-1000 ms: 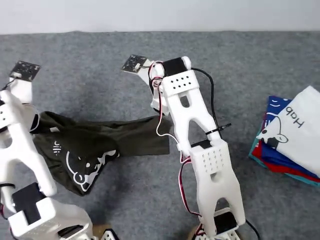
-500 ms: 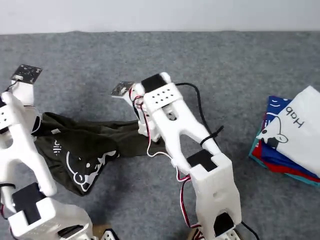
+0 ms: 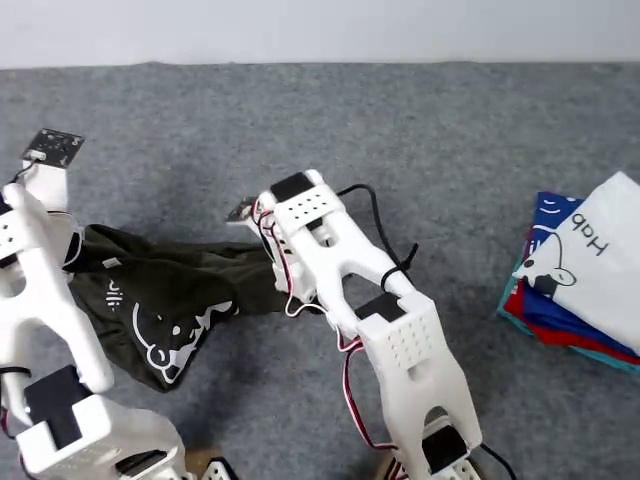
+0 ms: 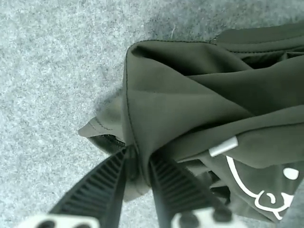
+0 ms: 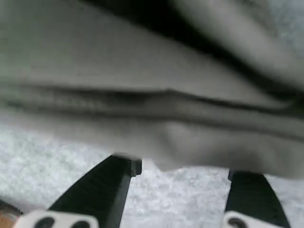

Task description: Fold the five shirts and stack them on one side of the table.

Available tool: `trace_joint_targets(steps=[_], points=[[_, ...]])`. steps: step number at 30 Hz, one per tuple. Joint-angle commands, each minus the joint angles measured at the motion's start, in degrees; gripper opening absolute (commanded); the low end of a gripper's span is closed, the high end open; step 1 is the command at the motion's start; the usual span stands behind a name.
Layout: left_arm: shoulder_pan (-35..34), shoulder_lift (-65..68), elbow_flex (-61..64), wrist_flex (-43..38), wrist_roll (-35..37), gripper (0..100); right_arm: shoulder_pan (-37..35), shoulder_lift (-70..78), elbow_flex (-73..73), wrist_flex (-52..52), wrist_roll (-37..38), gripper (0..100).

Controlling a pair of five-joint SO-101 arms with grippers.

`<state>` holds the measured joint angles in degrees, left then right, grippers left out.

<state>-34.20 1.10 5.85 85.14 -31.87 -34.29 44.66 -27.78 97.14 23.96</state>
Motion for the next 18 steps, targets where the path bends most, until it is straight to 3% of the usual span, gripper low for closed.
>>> trace_joint_targets(steps=[1,7,13,18], points=[[0.0,-3.3,-0.3,-1.1,0.4,1,0.1,1.0,-0.4,-3.3,-0.5,28.8],[0.0,-3.3,-0.3,-1.1,0.4,1,-0.9,2.9,-0.5,-3.7,-0.2,22.1],[0.0,-3.3,-0.2,-1.1,0.4,1,-2.4,3.0,-0.5,-3.4,2.0,2.5],[0.0,-3.3,-0.2,-1.1,0.4,1,-1.5,2.3,-0.5,-3.1,3.3,1.1]])
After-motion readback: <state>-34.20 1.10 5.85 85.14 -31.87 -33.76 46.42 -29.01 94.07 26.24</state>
